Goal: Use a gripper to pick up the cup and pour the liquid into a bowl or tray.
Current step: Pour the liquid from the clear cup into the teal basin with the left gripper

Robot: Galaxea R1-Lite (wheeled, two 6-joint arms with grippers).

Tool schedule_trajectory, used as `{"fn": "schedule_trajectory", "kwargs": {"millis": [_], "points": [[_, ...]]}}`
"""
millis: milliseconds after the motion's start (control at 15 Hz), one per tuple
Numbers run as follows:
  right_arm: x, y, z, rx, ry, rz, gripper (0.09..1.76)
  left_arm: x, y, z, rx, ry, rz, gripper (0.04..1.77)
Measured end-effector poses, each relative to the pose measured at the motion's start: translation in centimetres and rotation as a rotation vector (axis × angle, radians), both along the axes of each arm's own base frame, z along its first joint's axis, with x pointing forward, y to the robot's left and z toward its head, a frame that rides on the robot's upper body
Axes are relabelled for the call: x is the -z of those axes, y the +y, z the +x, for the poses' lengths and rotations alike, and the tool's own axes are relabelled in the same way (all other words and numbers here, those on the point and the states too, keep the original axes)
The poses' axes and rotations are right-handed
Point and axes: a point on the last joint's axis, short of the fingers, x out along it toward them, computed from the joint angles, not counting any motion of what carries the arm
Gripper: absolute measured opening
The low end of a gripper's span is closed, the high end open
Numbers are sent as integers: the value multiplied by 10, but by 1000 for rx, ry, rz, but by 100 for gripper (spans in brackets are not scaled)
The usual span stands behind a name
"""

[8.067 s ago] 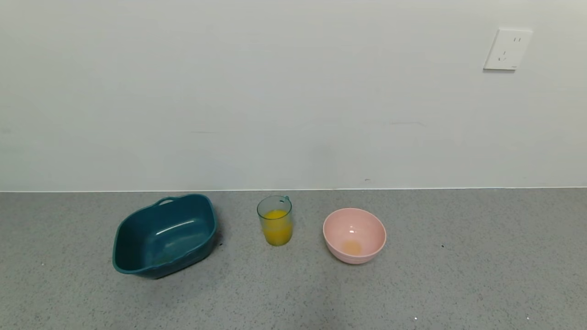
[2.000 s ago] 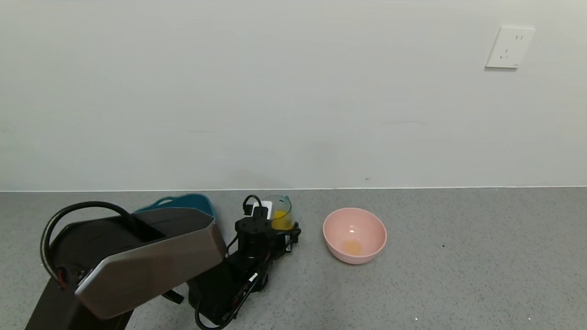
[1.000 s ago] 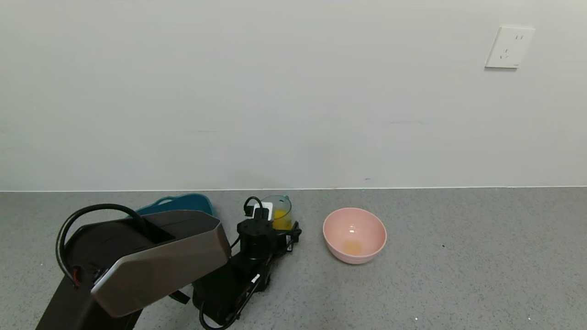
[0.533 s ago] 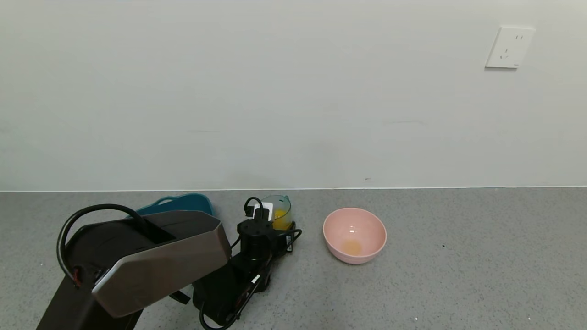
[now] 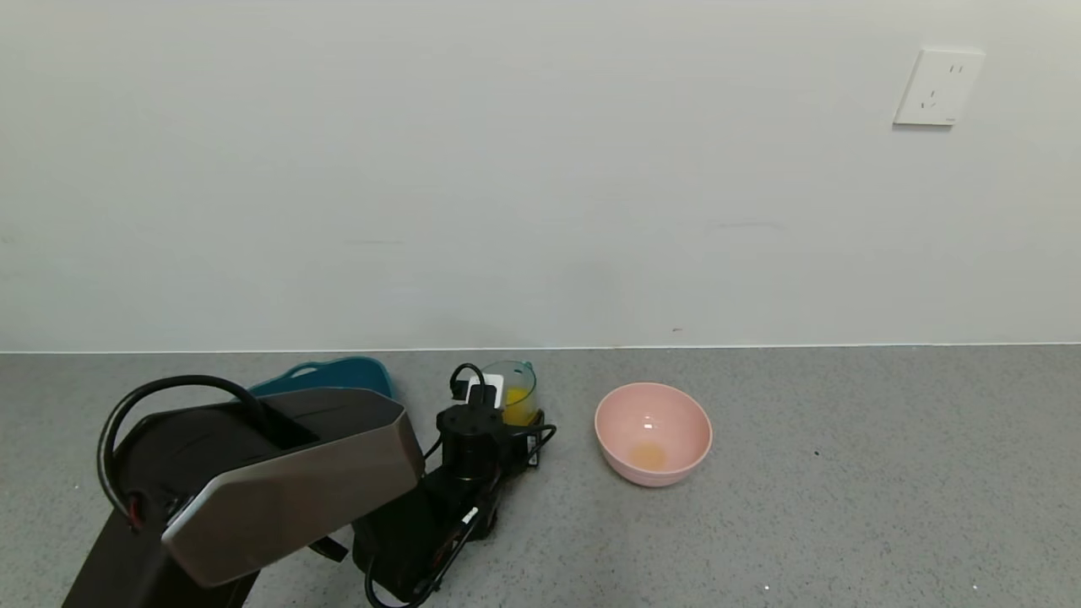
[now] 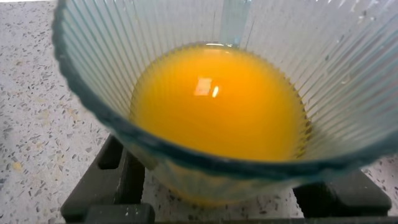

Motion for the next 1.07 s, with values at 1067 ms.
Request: {"fn": "schedule_trajectory", "kwargs": {"millis": [1067], "points": [[0, 0, 0, 0, 0, 0, 171, -132, 33, -17, -39, -79, 24, 129]]}}
